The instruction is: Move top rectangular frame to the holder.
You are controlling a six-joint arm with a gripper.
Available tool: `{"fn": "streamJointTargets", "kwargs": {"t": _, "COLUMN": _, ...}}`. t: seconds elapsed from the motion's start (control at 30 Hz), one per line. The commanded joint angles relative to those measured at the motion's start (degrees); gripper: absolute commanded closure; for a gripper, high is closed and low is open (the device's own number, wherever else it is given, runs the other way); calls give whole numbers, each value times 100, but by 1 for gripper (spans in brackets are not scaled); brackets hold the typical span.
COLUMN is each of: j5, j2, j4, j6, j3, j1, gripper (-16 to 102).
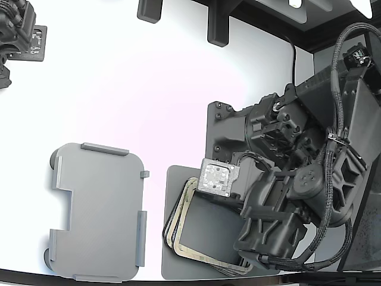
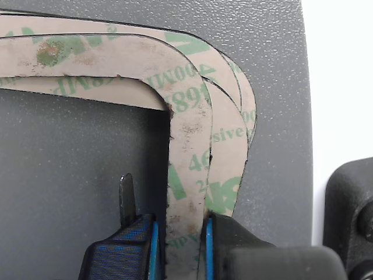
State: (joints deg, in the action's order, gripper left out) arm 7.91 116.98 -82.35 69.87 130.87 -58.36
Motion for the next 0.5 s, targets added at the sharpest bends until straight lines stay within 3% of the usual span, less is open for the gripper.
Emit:
{"fn": "streamJointTargets", "kwargs": {"t": 0.0, "j5": -9, "j2": 149, "j4": 18, "j6": -18, "j3": -105, "j1": 123, "gripper": 61}}
{"fn": "streamJointTargets", "kwargs": {"t": 0.23, "j5": 26, "j2": 141, "j4": -132, "j6": -35, "j3": -246, "j1": 149, "gripper": 96}}
{"fn": "streamJointTargets", "kwargs": {"t": 0.47, "j5": 132, "j2": 26, "j4": -747, "j6": -176, "j3": -1020, "j1": 343, "gripper": 96}}
